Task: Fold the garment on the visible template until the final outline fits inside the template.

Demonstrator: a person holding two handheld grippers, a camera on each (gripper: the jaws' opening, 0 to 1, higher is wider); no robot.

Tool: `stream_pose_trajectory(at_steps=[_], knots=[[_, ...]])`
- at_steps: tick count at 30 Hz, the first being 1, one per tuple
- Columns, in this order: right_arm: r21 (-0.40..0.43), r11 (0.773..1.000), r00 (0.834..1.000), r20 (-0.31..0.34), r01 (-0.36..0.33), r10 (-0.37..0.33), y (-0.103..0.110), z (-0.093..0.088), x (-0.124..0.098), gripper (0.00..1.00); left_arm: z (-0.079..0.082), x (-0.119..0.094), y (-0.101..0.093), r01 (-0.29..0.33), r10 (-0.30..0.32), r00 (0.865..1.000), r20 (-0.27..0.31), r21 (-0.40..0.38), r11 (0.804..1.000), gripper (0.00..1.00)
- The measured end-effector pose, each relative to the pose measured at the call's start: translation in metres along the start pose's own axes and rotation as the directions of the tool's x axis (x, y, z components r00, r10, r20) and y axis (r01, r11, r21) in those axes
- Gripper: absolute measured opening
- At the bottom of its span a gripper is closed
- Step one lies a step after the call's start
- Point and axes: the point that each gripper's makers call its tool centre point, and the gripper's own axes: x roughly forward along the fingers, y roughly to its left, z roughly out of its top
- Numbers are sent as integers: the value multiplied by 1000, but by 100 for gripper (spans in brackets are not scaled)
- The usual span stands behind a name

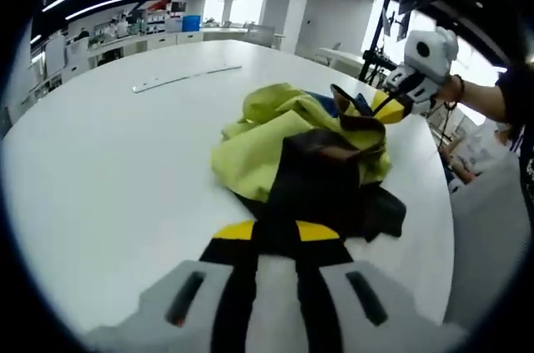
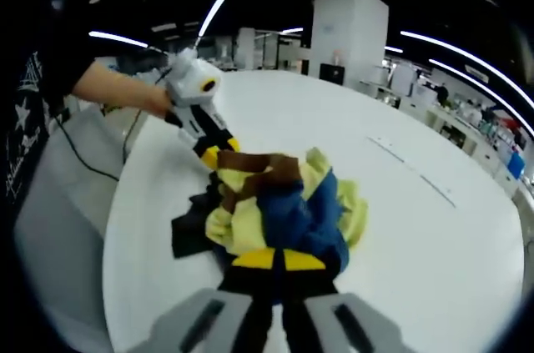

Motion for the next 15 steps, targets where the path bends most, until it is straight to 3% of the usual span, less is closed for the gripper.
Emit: stream_pose_trajectory(at_steps=[7,12,15], knots=[[-31,999,1000,8,11,-11,1,2,-1,0,1,0,5,-55,55,998,5,51,997,0],[-37,999,999,24,28,-27,-1,3,-4,0,0,-7,6,-93,94,996,-1,84,992,0],[-31,999,999,38,39,-37,-2,4,-9,0,3,-15,10,-110,108,994,33,69,992,0]])
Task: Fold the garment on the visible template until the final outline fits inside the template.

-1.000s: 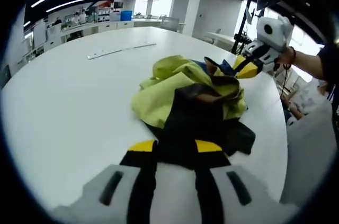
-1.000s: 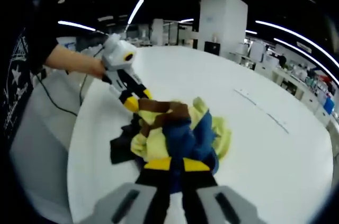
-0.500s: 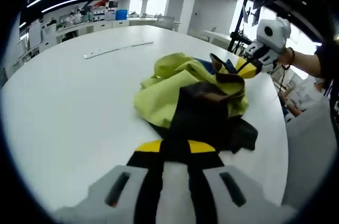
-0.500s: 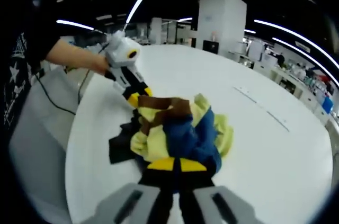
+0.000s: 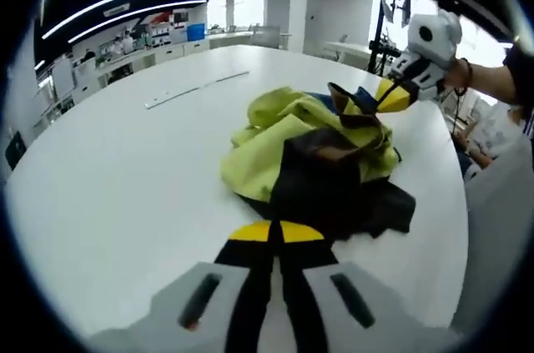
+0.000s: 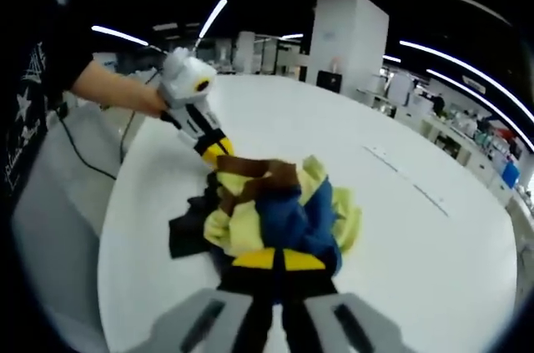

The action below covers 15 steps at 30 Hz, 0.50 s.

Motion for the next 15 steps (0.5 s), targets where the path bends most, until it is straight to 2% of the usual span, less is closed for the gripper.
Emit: stream_pose_trajectory(at_steps=[3,7,10,12,15], knots=[[8,1000,1000,18,10,-10,0,3,-5,0,10,-11,-3,-14,14,999,35,-8,1000,0],[45,999,998,59,25,-28,-4,11,-13,0,18,-25,-2,-42,40,998,58,31,999,0],[50,998,997,69,40,-43,-6,14,-18,0,26,-35,-3,-62,58,995,82,46,997,0],[51,997,996,69,49,-53,-8,15,-19,0,28,-38,1,-66,61,992,107,42,997,0],[58,997,996,66,59,-63,-9,14,-22,0,35,-42,-3,-65,60,990,129,29,997,0]])
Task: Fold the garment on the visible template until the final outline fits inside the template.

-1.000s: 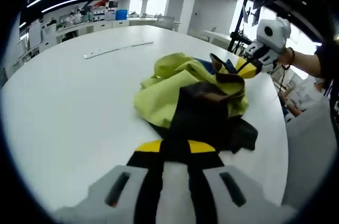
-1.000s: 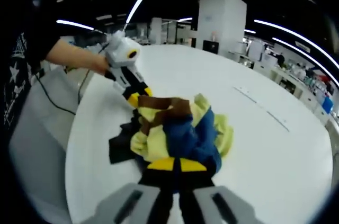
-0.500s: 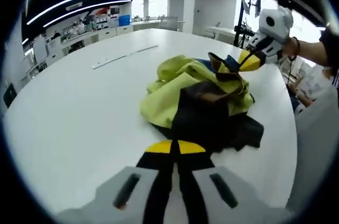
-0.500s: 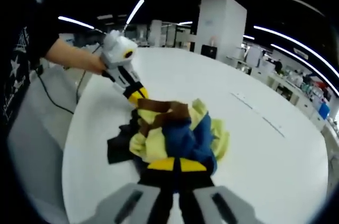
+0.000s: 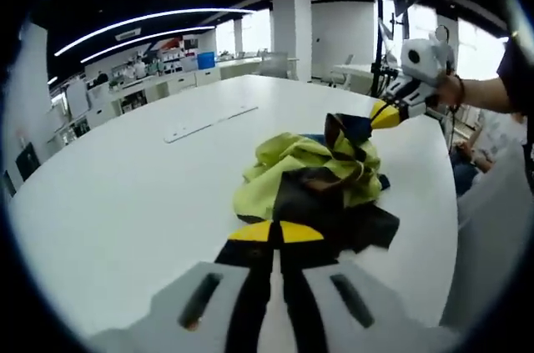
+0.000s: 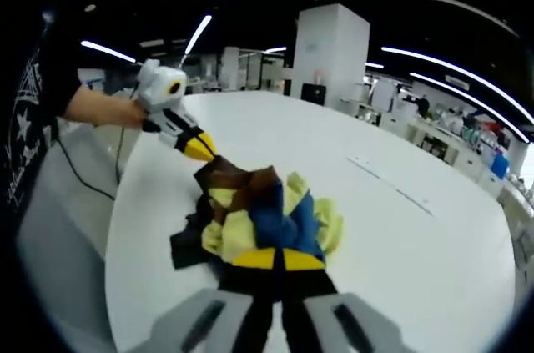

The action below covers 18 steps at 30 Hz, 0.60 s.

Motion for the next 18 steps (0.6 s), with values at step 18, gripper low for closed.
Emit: stream_pose_trajectory(at_steps=[18], knots=[[-29,986,986,44,165,-163,-47,23,-31,0,81,-34,27,-117,128,973,193,-68,991,0]])
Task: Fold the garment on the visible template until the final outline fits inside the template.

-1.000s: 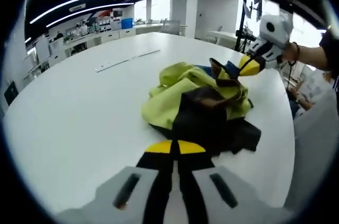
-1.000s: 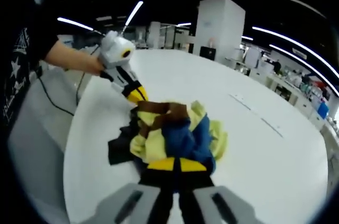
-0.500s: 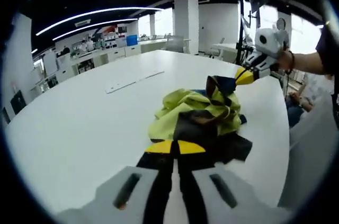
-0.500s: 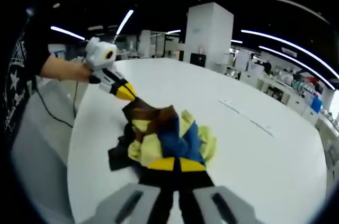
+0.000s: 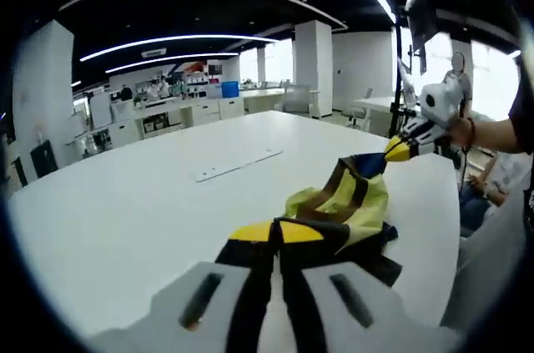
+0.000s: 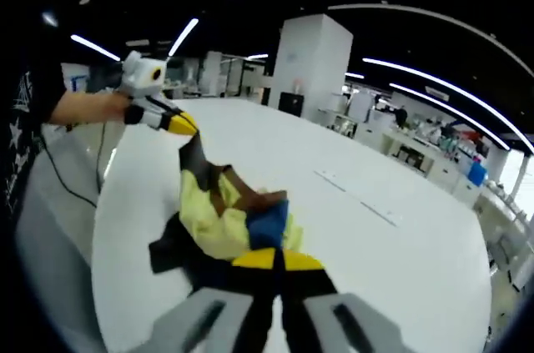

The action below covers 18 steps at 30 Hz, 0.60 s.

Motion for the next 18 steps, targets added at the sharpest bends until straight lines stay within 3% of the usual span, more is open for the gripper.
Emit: stream_pose_trajectory(at_steps=[9,18], knots=[[-39,995,996,16,91,-90,-42,27,5,0,39,9,36,-57,59,994,97,-31,998,0],[81,978,980,40,192,-196,-85,47,32,0,49,43,77,-115,141,979,146,-176,978,0]])
